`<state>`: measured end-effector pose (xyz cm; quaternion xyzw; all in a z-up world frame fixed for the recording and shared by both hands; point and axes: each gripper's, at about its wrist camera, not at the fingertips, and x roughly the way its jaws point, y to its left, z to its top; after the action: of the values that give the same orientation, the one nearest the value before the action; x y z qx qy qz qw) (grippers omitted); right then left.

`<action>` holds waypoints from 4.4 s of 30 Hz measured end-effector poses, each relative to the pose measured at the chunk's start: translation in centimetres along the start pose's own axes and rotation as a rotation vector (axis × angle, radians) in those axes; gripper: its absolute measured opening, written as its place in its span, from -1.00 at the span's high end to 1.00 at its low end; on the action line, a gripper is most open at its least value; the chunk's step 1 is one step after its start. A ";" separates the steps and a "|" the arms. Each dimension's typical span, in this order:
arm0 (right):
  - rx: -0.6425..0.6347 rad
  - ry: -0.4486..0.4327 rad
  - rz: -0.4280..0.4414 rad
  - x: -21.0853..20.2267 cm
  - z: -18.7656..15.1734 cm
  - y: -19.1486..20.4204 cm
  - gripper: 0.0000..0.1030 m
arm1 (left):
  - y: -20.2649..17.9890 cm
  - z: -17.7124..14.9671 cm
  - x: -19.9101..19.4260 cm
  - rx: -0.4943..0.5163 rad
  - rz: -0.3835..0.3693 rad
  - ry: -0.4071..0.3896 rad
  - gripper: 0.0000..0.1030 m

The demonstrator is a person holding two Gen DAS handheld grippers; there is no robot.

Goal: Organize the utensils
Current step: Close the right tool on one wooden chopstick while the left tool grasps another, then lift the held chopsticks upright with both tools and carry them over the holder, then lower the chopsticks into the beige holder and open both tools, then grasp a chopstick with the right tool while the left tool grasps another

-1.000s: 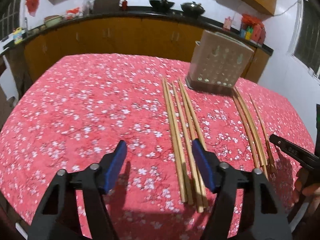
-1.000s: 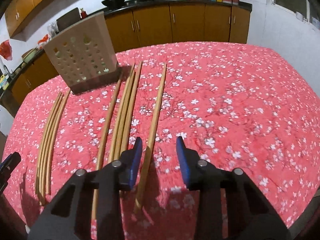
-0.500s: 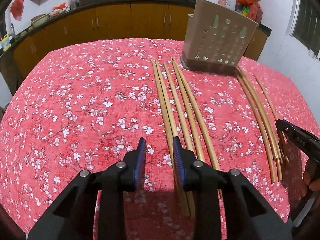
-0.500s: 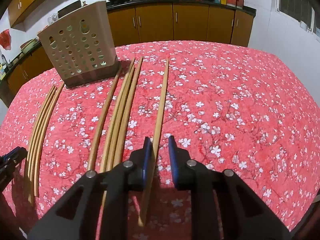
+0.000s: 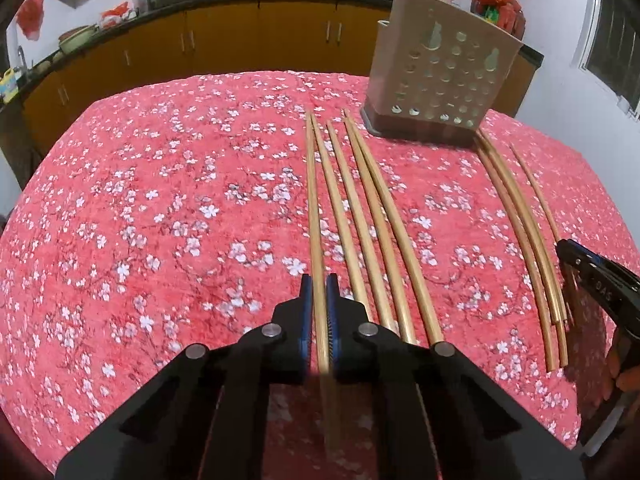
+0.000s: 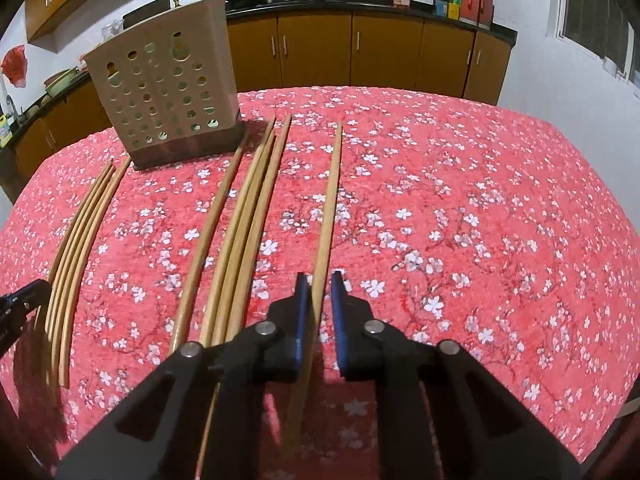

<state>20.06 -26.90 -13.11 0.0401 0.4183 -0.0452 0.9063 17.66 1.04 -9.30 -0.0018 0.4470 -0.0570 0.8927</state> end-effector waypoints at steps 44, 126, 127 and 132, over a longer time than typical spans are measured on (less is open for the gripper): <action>0.076 -0.180 0.065 -6.0 3.8 -2.8 0.85 | 5.3 3.7 -3.4 -0.079 -0.001 -0.157 0.86; 0.142 -0.366 0.182 -11.5 10.4 -3.9 0.52 | 2.3 12.0 -15.5 -0.260 -0.146 -0.681 0.36; 0.140 -0.306 0.174 -9.8 9.5 -3.9 0.52 | 2.6 11.3 -14.9 -0.260 -0.131 -0.652 0.36; 0.116 -0.069 0.217 -3.5 5.2 -2.5 0.64 | 3.4 7.8 -10.2 -0.217 -0.056 -0.447 0.36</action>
<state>21.40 -29.79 -7.20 0.1358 0.3767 0.0275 0.9159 18.18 5.07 3.34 -0.1225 0.2416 -0.0318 0.9621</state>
